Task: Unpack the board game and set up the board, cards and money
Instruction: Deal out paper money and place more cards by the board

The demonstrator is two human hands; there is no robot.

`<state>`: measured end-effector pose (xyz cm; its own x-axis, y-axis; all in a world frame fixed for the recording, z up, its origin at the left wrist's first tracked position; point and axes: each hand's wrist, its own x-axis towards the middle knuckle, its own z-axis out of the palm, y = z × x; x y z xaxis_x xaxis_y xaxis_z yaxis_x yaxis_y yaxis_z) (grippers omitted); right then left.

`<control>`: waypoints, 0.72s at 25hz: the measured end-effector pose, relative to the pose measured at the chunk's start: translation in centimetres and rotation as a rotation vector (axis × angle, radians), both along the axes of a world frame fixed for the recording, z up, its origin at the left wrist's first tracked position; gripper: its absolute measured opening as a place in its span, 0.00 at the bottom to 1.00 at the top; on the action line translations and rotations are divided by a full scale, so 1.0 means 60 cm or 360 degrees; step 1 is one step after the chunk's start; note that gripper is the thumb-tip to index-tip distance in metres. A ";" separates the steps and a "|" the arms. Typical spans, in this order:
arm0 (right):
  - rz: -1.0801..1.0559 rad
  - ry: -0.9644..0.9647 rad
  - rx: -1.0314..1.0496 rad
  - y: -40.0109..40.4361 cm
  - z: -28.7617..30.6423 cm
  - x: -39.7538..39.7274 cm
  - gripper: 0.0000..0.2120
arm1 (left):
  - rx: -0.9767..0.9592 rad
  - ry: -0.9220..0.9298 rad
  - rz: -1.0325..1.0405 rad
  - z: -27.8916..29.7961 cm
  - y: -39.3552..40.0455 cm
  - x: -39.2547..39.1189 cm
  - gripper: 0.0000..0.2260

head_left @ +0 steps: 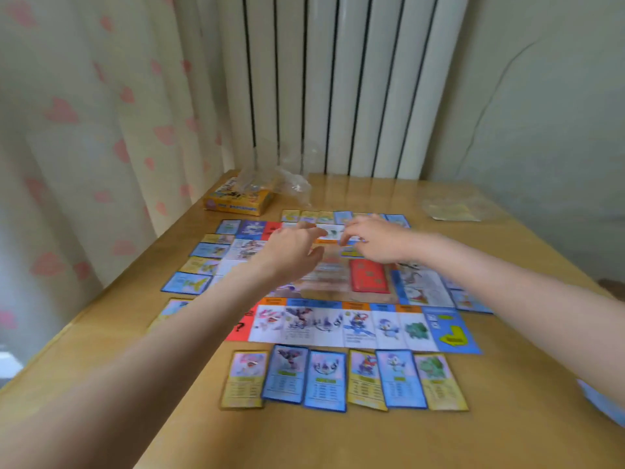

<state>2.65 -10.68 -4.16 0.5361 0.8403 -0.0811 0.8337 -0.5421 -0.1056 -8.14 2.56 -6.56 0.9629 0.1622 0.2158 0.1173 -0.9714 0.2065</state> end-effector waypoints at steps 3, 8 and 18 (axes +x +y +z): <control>-0.0198 0.0016 -0.0021 -0.127 0.027 0.016 0.18 | -0.0028 0.0032 -0.0215 0.009 -0.090 0.035 0.19; -0.0444 0.0111 -0.0088 -0.296 0.036 0.039 0.14 | 0.0083 0.0158 -0.0462 0.006 -0.229 0.076 0.19; -0.0762 0.0183 0.0117 -0.436 -0.041 0.083 0.17 | -0.0067 0.0207 -0.0509 -0.023 -0.380 0.145 0.18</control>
<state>7.62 -36.82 -6.63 0.8542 0.5078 -0.1120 0.4738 -0.8488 -0.2346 0.58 -20.22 -7.91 0.9854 -0.1464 0.0874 -0.1640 -0.9542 0.2504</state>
